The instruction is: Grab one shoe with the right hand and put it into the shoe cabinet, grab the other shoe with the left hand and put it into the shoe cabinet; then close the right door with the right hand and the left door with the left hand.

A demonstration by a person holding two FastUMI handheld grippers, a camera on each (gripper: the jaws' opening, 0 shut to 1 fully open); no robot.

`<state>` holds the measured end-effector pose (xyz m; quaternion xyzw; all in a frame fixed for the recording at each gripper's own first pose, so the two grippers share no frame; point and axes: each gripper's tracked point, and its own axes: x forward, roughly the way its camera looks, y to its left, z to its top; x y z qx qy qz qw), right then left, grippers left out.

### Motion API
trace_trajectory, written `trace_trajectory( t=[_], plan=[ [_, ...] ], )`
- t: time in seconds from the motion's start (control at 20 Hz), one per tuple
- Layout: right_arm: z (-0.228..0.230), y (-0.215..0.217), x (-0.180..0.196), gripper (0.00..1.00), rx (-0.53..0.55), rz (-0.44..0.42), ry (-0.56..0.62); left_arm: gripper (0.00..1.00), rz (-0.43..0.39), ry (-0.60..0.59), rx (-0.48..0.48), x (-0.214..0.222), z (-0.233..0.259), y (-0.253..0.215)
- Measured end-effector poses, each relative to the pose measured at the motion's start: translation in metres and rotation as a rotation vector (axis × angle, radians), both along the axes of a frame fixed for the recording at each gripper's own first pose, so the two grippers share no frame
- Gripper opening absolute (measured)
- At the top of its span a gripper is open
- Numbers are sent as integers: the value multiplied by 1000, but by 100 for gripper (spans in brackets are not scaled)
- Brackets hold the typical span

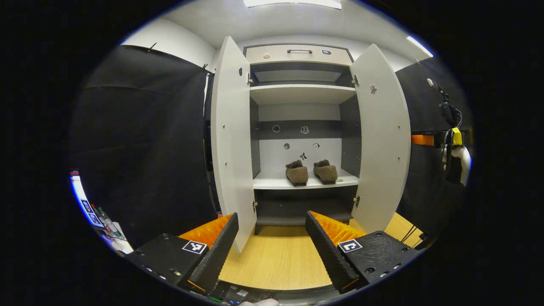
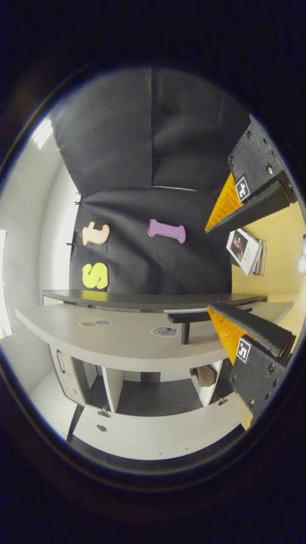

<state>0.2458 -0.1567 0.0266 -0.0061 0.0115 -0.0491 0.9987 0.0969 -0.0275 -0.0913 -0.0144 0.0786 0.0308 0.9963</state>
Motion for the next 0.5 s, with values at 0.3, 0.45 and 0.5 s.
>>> trace_trajectory(
  t=[0.3,0.45,0.5],
  plan=[
    [3,12,5,95,-29,23,11,96,8,12,-12,7,-5,3],
    [3,21,2,95,-63,10,3,96,0,23,-15,7,-7,3],
    [2,27,1,89,-42,18,4,96,-3,23,-15,7,-8,4]
  ],
)
